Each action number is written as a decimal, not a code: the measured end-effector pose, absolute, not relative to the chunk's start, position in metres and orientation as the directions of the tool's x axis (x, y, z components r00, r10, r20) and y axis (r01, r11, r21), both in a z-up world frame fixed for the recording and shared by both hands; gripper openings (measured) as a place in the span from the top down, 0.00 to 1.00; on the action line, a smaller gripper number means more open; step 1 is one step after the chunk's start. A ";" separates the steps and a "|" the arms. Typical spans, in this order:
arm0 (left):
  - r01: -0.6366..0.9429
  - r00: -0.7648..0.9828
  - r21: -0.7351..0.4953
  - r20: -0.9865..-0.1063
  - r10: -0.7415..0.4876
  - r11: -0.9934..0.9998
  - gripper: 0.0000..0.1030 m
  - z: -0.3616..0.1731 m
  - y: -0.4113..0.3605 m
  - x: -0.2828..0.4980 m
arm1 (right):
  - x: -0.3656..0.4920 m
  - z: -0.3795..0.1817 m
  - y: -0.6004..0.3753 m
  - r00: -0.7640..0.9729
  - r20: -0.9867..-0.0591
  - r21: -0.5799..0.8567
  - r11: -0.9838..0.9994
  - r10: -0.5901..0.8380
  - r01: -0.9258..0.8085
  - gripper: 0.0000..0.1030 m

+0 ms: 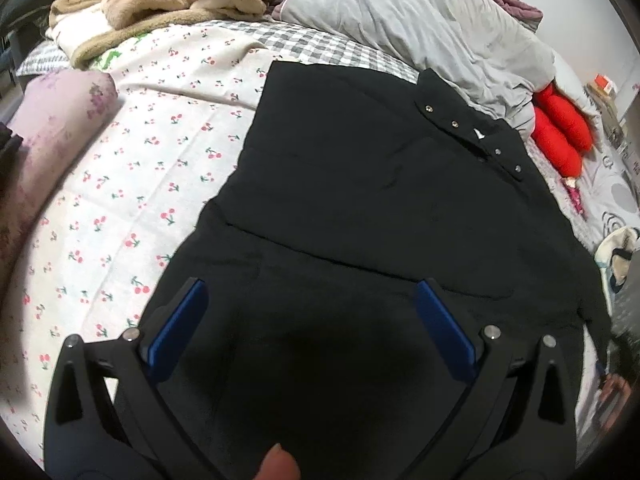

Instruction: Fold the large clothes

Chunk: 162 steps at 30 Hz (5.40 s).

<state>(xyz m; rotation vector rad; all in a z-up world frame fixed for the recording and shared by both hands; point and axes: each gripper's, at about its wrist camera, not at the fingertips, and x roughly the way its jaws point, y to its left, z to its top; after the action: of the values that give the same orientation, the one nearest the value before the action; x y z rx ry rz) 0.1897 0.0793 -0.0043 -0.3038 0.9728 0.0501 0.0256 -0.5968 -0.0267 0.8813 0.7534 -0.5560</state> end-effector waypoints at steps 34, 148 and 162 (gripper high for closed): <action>-0.127 0.553 -0.250 -0.822 -0.140 0.960 0.00 -0.002 0.084 0.185 | 0.137 0.158 -0.312 0.888 -0.459 0.187 0.981 0.037 0.056 0.93; 0.169 0.361 -0.630 -0.676 -0.642 0.758 0.85 0.036 0.120 -0.016 | -0.087 0.061 -0.376 0.623 -0.567 0.708 0.705 0.539 0.035 0.99; 0.150 0.358 -0.515 -0.767 -0.532 0.844 0.83 0.024 0.129 -0.016 | -0.120 0.005 -0.405 0.380 -0.884 0.382 0.891 0.274 0.245 0.22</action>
<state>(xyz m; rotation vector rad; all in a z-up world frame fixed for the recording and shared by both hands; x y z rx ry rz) -0.0155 0.1286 0.0245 -0.3888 1.1248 -0.4545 -0.1202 -0.4053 0.0047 0.5000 1.1955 0.0198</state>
